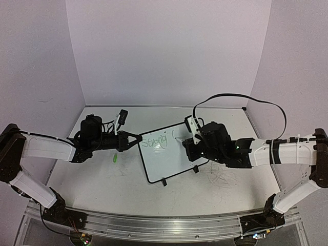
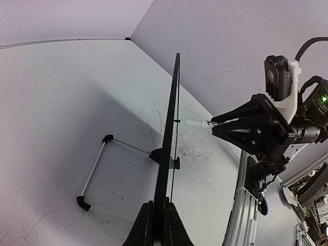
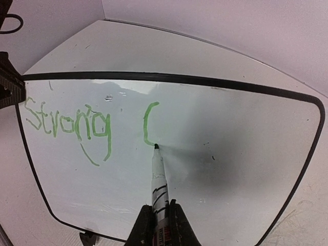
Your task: Write a sentence on the whiteboard
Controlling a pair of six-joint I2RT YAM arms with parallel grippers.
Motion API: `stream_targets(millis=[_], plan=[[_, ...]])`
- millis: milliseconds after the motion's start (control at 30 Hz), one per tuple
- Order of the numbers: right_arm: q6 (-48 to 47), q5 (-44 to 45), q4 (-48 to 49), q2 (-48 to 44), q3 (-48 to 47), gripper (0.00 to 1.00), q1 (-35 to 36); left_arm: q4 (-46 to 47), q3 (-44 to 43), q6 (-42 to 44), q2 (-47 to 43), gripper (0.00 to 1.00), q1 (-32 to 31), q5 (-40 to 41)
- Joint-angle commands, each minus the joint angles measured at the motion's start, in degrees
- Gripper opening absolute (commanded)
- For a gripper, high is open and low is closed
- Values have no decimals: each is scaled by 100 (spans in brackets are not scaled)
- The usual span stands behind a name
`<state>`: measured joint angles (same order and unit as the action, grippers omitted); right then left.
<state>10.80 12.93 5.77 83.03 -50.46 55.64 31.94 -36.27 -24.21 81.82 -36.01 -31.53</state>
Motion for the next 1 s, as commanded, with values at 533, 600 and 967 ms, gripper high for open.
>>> stream_targets(millis=[533, 600, 967], plan=[[-162, -297, 321, 10, -368, 0, -15, -156, -133, 133, 22, 0, 15, 106], [-174, -320, 340, 14, -376, 0, -16, -162, -135, 135, 26, 0, 15, 101], [-97, -113, 288, 190, -465, 0, -14, -181, -135, 144, -7, 0, 15, 101]])
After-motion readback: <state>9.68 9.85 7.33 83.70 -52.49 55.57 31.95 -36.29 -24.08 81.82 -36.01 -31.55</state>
